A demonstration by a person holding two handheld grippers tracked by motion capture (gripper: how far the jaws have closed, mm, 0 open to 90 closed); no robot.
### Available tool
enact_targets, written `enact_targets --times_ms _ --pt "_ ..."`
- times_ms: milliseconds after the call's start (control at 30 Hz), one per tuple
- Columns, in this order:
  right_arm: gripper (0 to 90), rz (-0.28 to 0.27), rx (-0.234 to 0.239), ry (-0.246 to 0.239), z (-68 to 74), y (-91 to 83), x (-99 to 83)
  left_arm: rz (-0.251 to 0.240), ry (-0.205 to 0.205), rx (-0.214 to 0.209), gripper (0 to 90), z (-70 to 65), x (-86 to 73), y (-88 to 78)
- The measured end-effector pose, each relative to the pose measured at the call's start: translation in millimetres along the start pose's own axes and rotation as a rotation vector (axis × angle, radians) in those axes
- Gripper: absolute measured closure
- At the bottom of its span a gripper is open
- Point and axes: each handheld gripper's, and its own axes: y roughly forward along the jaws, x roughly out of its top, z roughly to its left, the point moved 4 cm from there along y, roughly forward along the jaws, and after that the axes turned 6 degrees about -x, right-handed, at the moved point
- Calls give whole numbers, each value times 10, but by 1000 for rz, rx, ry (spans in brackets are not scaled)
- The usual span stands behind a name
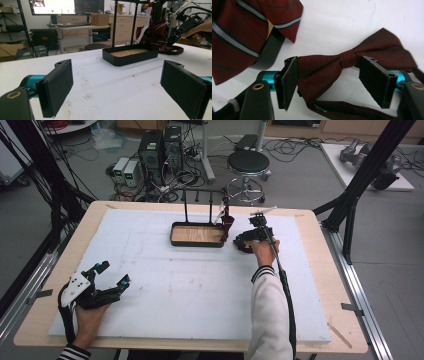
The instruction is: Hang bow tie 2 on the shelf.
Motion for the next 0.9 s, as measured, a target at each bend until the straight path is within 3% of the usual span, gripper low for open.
enact_targets --times_ms 167,367,633,900 --pt "361 17 2 8 3 41 -17 0 1 0 114 2 0 1" --pt "393 61 17 51 -5 113 -61 0 1 0 114 1 0 0" --pt "460 75 41 83 -22 134 -78 0 0 -1 114 -1 0 1" --pt "564 77 25 110 -19 133 -84 0 1 -1 114 -2 0 2"
